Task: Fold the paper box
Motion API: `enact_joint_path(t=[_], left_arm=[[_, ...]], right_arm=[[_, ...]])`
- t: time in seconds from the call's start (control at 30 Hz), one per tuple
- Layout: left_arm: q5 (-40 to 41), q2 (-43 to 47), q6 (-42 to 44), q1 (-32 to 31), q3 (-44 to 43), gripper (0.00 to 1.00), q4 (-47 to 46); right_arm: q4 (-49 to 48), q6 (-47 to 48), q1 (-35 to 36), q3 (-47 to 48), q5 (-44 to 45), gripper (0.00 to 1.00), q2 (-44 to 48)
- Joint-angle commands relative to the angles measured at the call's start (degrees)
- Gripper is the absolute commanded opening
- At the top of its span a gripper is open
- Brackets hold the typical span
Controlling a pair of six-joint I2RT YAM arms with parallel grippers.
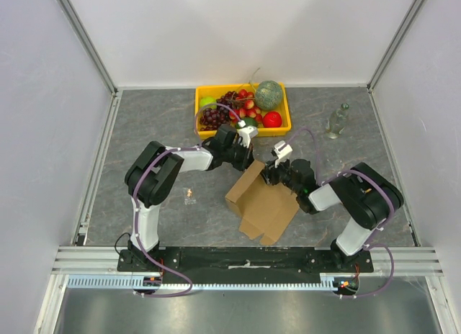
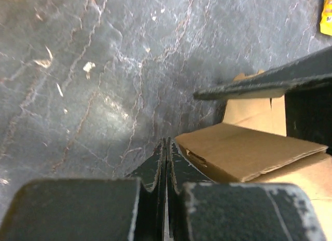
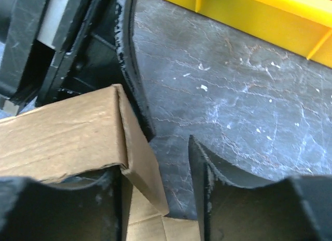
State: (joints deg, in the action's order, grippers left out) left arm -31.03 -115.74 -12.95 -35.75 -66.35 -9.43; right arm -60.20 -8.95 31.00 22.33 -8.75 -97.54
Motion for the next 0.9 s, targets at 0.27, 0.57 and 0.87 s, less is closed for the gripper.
enact_joint_path(t=[0.27, 0.57, 0.87], left_arm=[[1.9, 3.3, -4.6, 6.4, 4.4, 0.02, 0.8], [10.1, 9.9, -5.5, 7.3, 6.1, 0.02, 5.2], [22.1, 30.4, -4.7, 4.2, 12.3, 0.02, 9.1]], right_arm=[[5.9, -1.2, -0.2, -4.6, 1.4, 0.69, 11.4], [23.7, -8.1, -0.2, -8.2, 7.3, 0.69, 29.0], [64.1, -34.3, -0.2, 1.2, 23.6, 0.7, 43.9]])
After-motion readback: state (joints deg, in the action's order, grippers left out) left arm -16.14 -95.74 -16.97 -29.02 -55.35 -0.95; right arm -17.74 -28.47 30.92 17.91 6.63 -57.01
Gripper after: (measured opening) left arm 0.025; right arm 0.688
